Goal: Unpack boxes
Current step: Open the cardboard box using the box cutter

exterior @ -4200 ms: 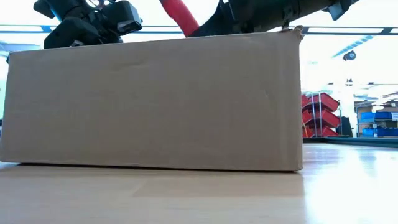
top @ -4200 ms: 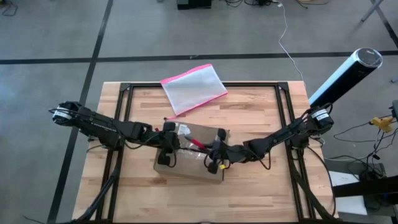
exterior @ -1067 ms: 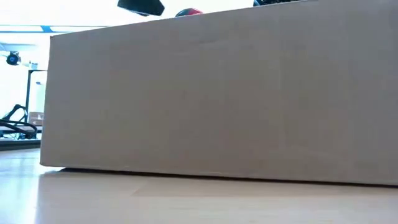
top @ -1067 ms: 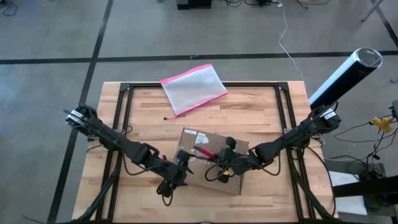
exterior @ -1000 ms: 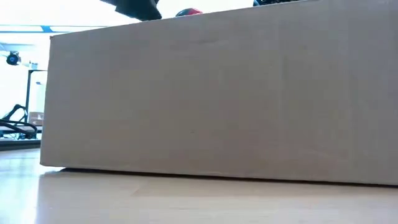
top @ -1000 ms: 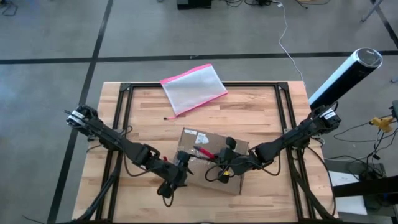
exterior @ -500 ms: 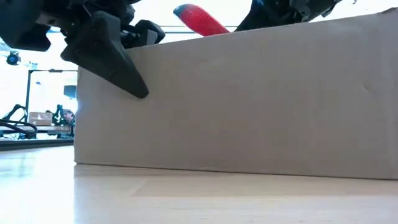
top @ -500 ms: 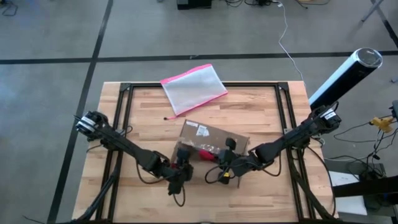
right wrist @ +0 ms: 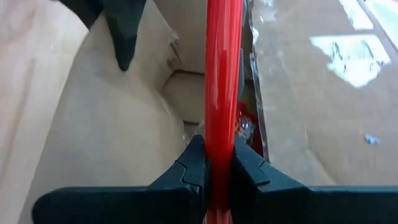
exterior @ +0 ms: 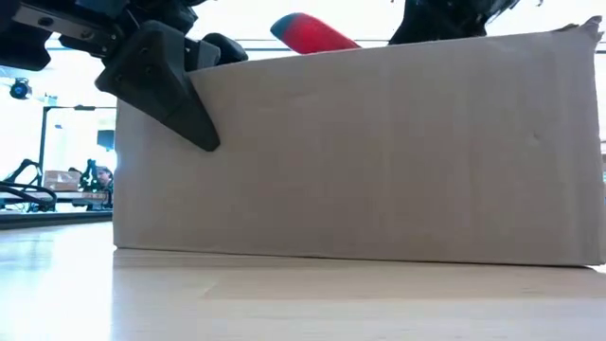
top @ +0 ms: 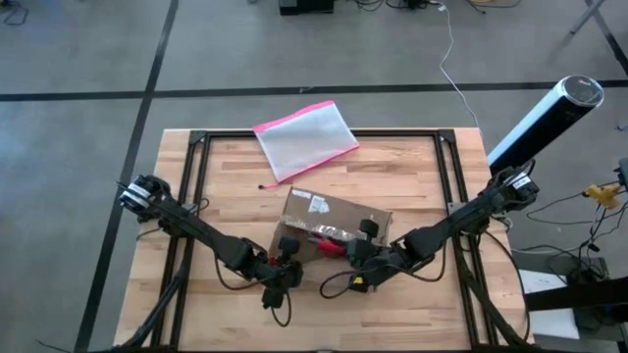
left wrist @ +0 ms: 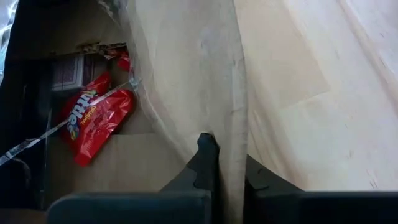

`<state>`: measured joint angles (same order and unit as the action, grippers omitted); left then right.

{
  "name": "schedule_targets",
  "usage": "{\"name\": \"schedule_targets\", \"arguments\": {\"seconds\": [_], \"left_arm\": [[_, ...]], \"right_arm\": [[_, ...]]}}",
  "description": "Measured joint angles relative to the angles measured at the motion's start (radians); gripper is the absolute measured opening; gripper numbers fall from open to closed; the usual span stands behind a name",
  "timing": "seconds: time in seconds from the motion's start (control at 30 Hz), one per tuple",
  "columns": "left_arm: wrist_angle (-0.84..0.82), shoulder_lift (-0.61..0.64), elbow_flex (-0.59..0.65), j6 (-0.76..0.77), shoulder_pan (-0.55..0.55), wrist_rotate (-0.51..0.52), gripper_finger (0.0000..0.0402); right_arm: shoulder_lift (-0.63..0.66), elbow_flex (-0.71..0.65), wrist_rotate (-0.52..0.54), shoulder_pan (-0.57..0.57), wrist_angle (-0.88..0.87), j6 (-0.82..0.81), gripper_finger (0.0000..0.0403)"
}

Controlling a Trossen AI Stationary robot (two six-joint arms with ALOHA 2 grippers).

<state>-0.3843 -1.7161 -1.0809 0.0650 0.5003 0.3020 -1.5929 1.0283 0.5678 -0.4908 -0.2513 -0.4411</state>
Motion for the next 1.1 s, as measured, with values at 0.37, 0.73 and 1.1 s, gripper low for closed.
{"name": "schedule_targets", "arguments": {"seconds": [0.37, 0.73, 1.1], "left_arm": [[0.0, 0.001, 0.0, 0.0, -0.001, -0.02, 0.0], [0.0, 0.002, 0.001, -0.033, 0.001, -0.05, 0.0], [-0.009, 0.0, -0.021, -0.083, 0.004, -0.089, 0.0]], "right_arm": [[0.033, -0.001, 0.009, -0.038, -0.094, -0.02, 0.0019], [0.021, -0.001, 0.056, -0.032, -0.105, -0.012, 0.0019], [0.021, -0.018, 0.014, 0.005, -0.053, -0.007, 0.0019]]}}
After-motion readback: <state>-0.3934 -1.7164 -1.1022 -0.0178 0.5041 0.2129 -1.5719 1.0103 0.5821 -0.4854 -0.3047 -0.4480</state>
